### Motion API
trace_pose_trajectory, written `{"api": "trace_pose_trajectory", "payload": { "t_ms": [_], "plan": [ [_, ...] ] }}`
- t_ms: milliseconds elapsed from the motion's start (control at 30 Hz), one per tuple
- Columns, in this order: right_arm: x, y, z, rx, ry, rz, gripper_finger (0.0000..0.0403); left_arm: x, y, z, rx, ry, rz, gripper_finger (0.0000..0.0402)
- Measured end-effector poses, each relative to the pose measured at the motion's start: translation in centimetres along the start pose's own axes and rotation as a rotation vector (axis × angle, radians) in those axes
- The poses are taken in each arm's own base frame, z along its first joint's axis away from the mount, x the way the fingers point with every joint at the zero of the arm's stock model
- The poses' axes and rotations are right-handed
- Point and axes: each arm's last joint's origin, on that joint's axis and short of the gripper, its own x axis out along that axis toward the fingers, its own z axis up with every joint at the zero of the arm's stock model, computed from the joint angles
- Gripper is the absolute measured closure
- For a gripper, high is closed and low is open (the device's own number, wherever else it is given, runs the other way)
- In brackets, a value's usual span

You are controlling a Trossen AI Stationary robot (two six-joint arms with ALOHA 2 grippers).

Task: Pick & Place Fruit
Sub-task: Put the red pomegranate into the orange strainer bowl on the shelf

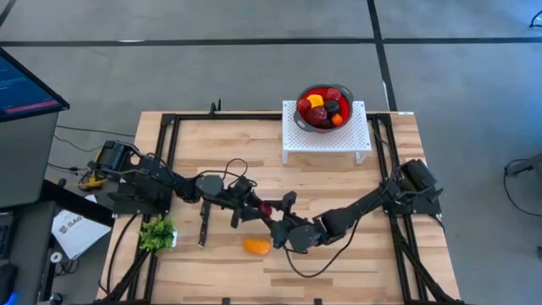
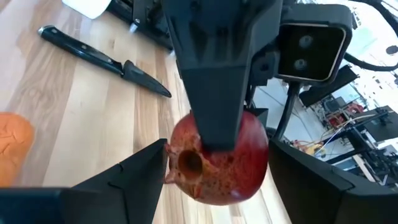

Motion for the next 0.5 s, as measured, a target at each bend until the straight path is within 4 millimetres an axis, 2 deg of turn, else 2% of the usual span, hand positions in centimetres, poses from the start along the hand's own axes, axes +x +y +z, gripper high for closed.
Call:
{"api": "trace_pose_trajectory", "payload": {
  "t_ms": [167,300,400,500],
  "plan": [
    [0.0,-0.11,0.12,0.016,-0.003,-0.022,0.0147,0.0,-0.04,0.06,0.001,-0.006,-0.004,0.0194],
    [-0.31,0.13,0.22,0.031,-0.009,-0.017,0.0197,0.0,-0.03,0.08,0.001,-0.011,0.0,0.0182],
    [-0.51,0.41,0.28,0.104,-0.023,0.03,0.0242,0.0,-0.04,0.06,0.014,-0.01,0.0,0.0169],
    [-0.73,0.87,0.2,0.19,-0.03,0.12,0.0248,-0.01,0.05,0.14,0.053,-0.011,0.002,0.015]
  ]
}}
